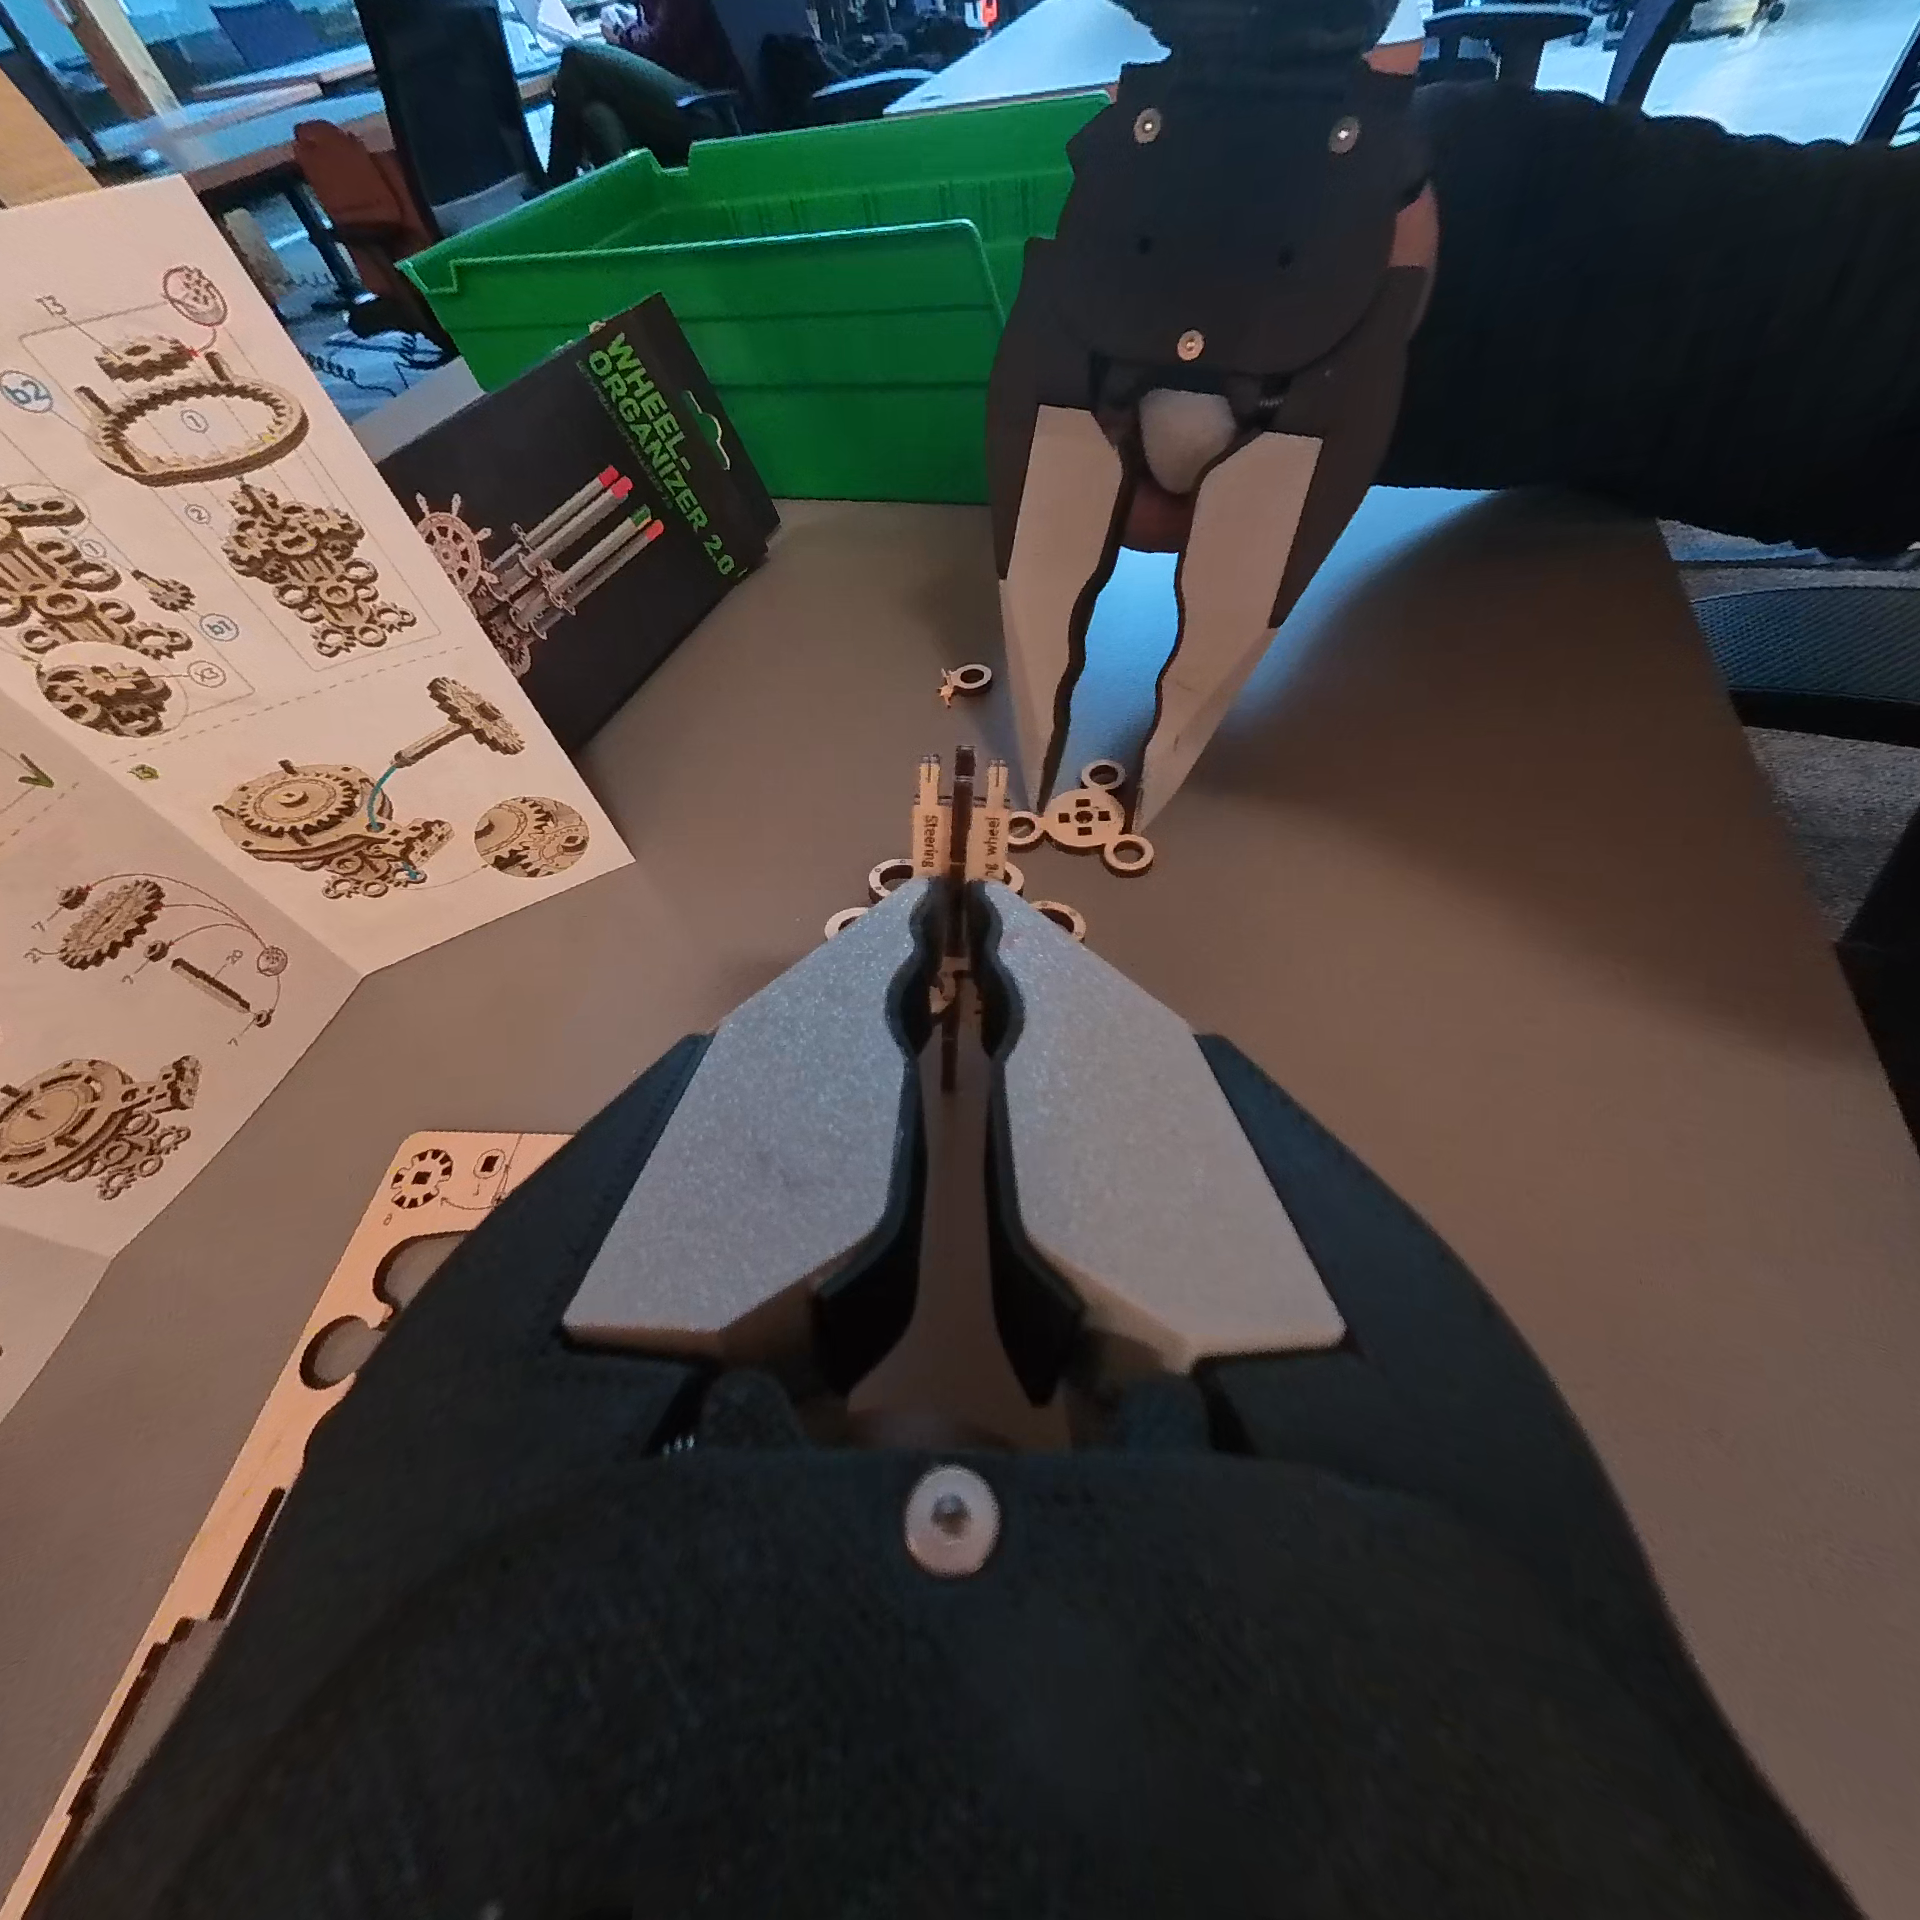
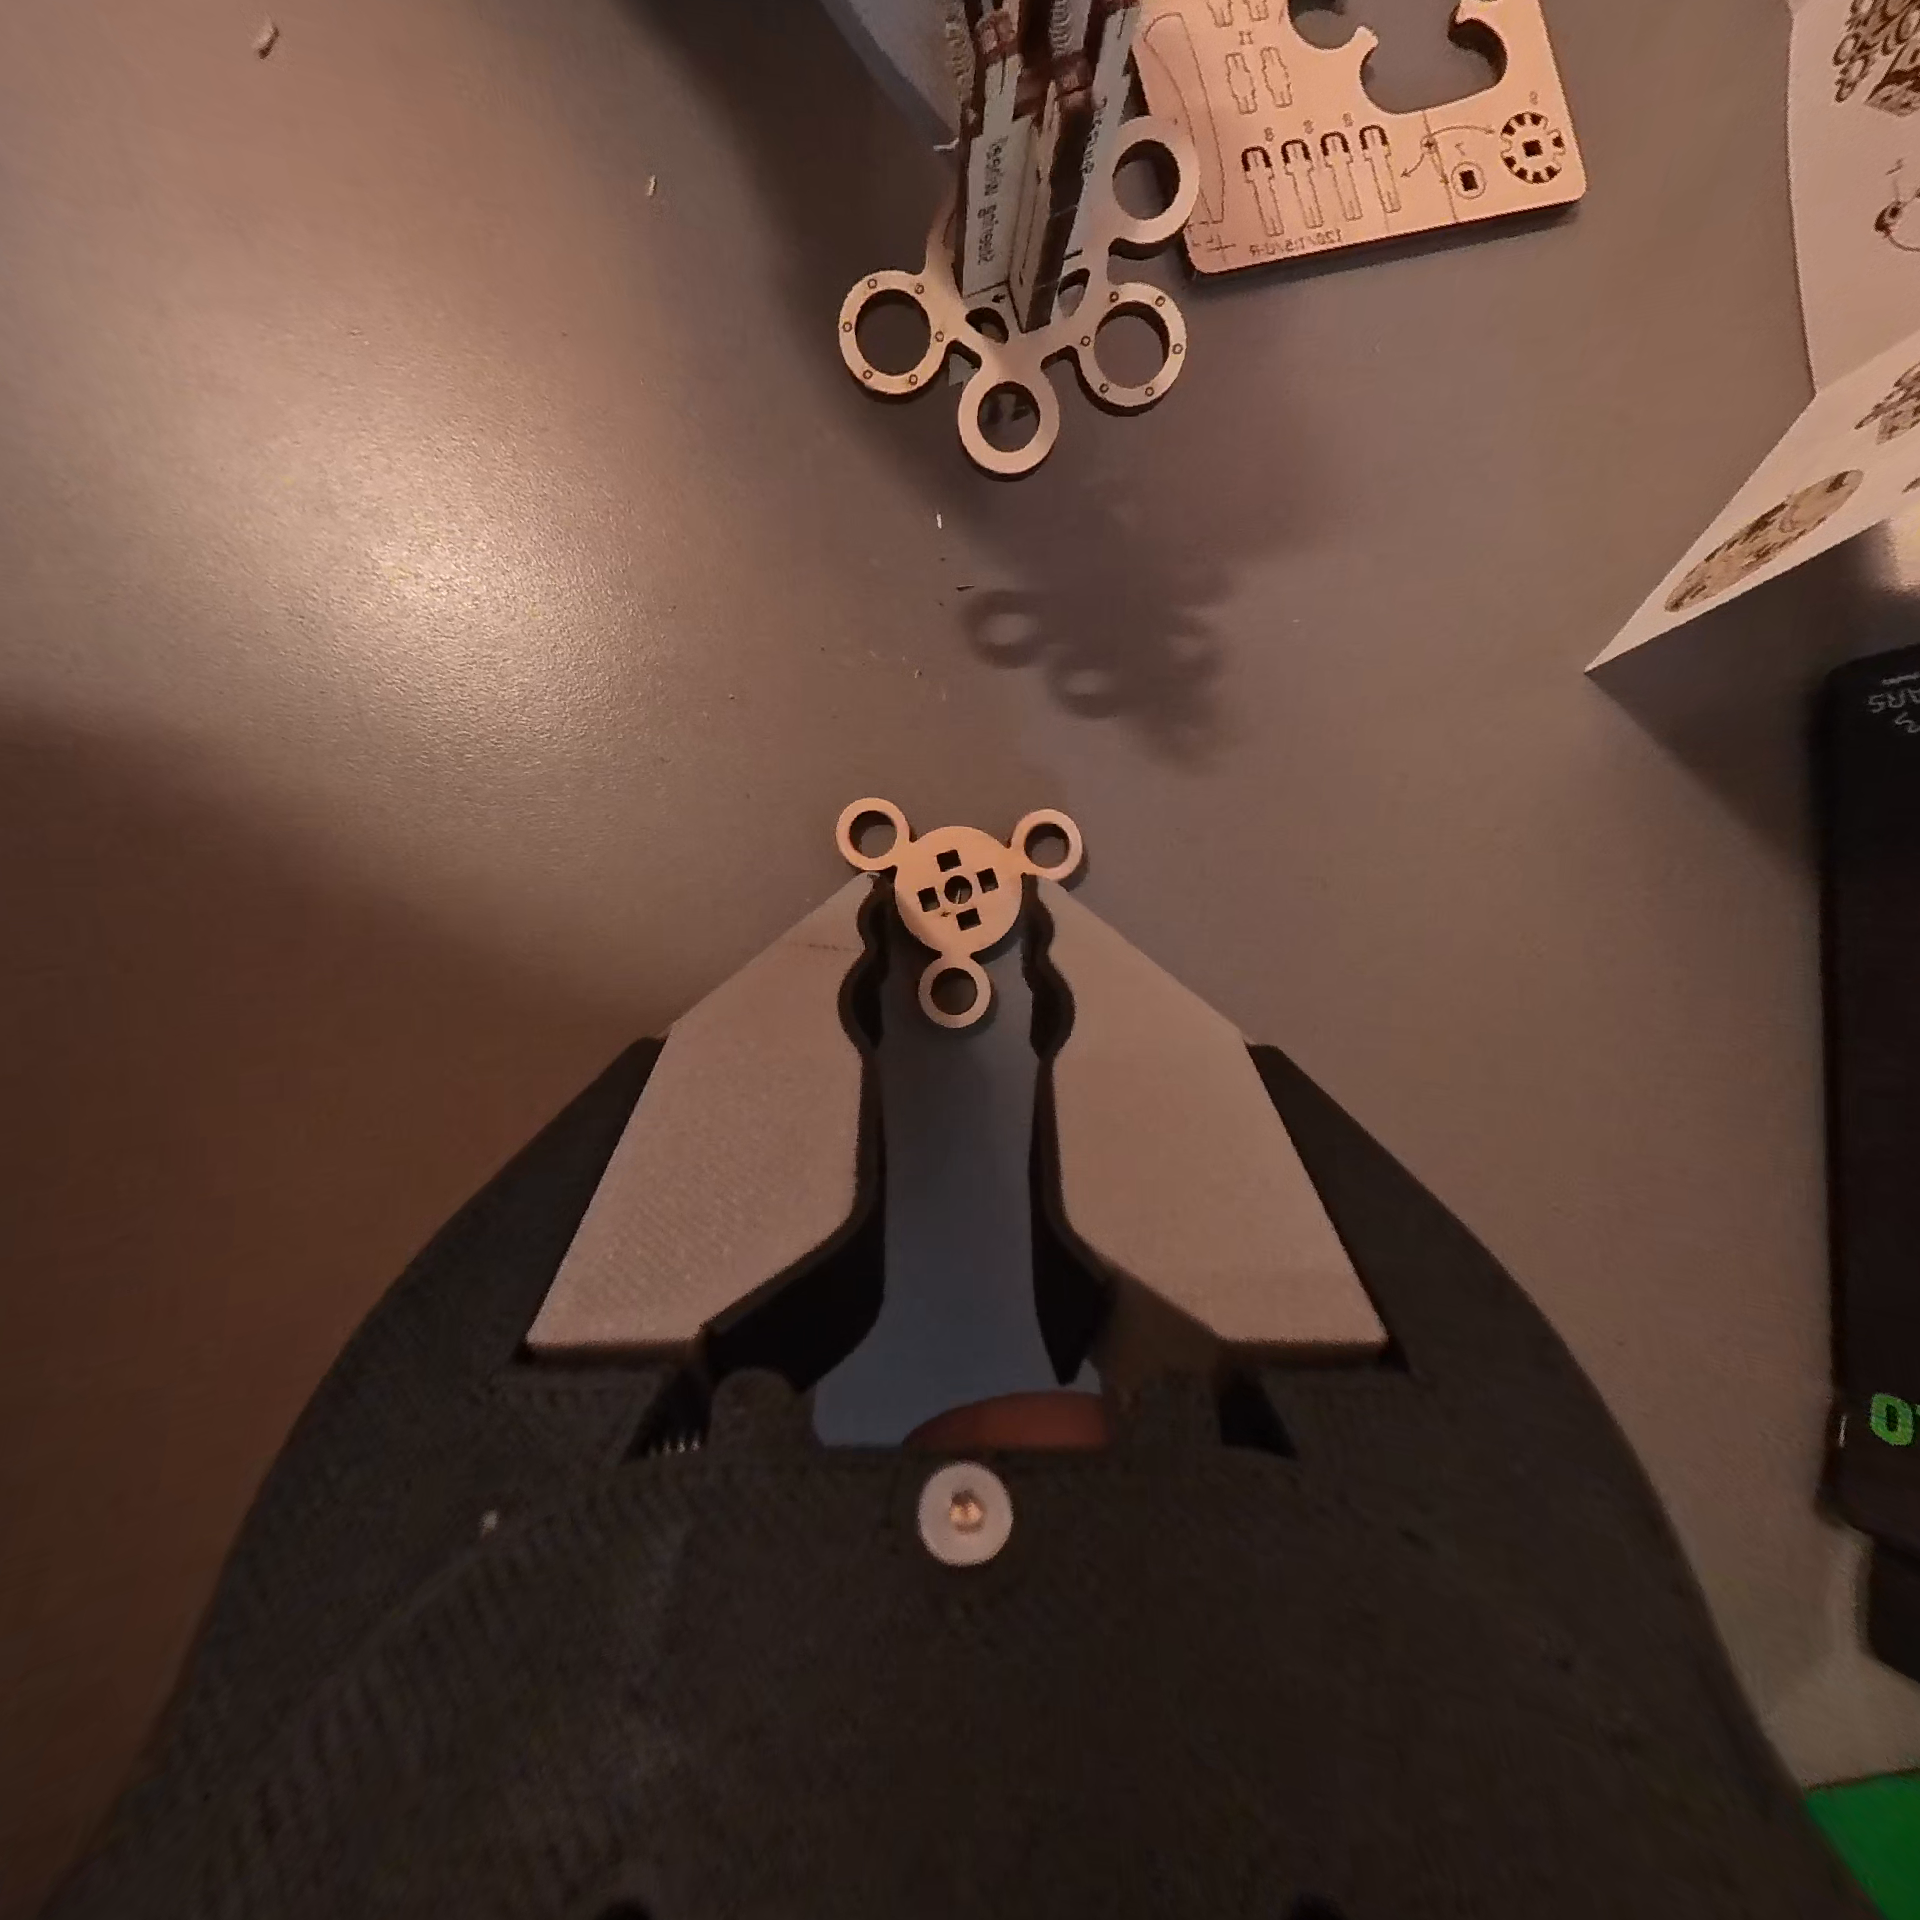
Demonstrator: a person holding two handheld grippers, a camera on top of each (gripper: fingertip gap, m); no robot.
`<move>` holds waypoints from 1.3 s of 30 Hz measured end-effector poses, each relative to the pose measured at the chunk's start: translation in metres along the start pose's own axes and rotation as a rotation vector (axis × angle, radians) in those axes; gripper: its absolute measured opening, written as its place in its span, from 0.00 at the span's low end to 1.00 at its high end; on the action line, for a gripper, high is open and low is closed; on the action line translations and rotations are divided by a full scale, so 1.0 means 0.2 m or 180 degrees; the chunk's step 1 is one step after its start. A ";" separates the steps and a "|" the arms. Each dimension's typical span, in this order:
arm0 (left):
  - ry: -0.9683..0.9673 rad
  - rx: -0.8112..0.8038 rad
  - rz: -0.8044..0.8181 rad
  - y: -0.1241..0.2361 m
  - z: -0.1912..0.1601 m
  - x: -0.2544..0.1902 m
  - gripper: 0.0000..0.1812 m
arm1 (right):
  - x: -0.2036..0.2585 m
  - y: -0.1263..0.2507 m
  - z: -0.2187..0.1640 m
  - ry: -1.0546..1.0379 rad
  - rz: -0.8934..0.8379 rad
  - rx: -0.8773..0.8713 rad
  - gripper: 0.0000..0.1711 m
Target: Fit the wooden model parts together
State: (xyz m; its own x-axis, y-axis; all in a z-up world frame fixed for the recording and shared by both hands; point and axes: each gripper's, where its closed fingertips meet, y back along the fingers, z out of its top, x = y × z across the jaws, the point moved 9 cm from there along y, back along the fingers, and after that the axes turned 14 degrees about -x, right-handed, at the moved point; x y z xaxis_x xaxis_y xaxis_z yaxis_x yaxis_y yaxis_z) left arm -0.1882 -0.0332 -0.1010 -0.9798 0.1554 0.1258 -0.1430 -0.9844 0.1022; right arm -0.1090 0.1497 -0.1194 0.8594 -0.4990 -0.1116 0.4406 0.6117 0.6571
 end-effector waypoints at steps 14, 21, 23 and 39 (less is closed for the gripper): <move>0.0003 0.0002 -0.0010 0.00 0.00 0.00 0.00 | -0.01 -0.01 -0.01 -0.0141 -0.0008 -0.0095 0.11; -0.0005 0.0007 -0.0019 0.00 0.00 -0.01 0.00 | -0.01 0.00 -0.02 -0.0275 -0.0019 -0.0130 0.11; -0.0005 0.0007 -0.0021 0.00 0.00 -0.01 0.00 | -0.01 0.00 -0.02 -0.0331 -0.0022 -0.0174 0.11; -0.0014 0.0005 -0.0017 0.00 0.00 -0.01 0.00 | -0.01 0.14 0.33 -0.0134 -0.0254 -0.1159 0.12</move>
State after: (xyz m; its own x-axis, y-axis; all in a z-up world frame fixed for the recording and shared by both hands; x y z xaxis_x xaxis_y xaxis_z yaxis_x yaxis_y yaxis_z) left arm -0.1868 -0.0328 -0.1013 -0.9784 0.1609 0.1297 -0.1479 -0.9835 0.1044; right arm -0.1158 0.1266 -0.0513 0.8105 -0.5741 -0.1161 0.5757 0.7443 0.3384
